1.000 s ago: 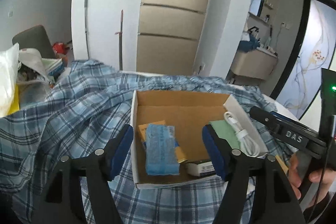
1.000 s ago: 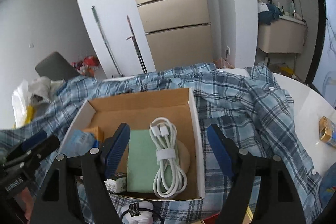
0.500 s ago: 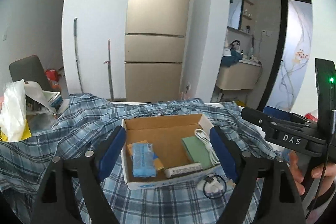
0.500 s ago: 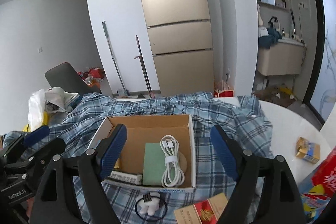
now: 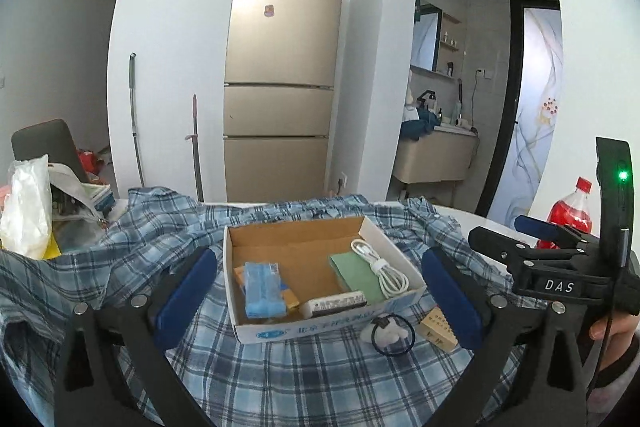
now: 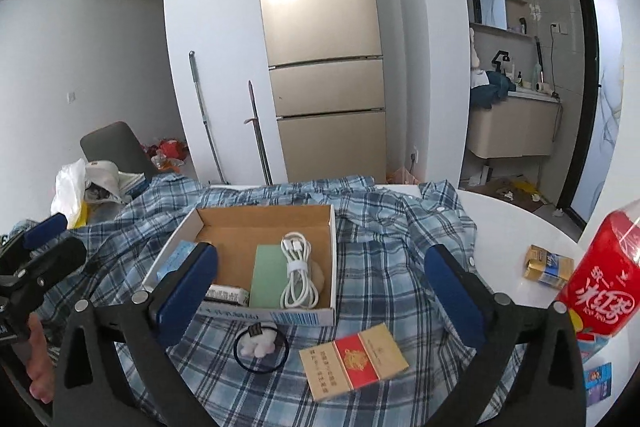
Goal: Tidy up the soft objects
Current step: 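Open both grippers and lift them away from the box, then lower the right gripper onto the red-and-gold cigarette box and grasp it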
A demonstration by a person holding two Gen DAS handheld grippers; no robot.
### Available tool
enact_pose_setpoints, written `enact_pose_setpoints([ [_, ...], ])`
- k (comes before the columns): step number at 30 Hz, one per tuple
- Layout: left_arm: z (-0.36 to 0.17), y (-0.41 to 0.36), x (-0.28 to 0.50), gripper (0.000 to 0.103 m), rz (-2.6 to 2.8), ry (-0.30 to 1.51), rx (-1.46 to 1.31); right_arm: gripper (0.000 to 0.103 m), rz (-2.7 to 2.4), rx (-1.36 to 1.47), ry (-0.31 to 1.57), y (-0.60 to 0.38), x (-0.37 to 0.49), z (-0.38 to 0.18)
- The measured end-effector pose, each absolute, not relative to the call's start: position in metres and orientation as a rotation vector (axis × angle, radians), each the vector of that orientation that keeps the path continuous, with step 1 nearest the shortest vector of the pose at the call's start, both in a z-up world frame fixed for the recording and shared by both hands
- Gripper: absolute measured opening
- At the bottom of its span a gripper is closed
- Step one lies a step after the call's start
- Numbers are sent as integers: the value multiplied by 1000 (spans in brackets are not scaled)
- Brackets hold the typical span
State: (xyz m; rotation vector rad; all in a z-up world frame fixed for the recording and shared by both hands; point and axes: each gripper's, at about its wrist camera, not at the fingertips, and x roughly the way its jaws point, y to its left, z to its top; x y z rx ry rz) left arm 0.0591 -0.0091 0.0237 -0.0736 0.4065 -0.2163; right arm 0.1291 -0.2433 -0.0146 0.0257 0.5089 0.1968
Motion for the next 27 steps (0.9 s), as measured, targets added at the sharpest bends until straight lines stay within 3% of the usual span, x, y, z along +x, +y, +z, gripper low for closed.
enact_pose_setpoints([
  [10, -15, -15, 66, 103, -231, 413, -30, 103, 110, 6, 643, -248, 133, -40],
  [27, -17, 3, 66, 103, -211, 398, -111, 103, -98, 60, 1049, -259, 185, -95],
])
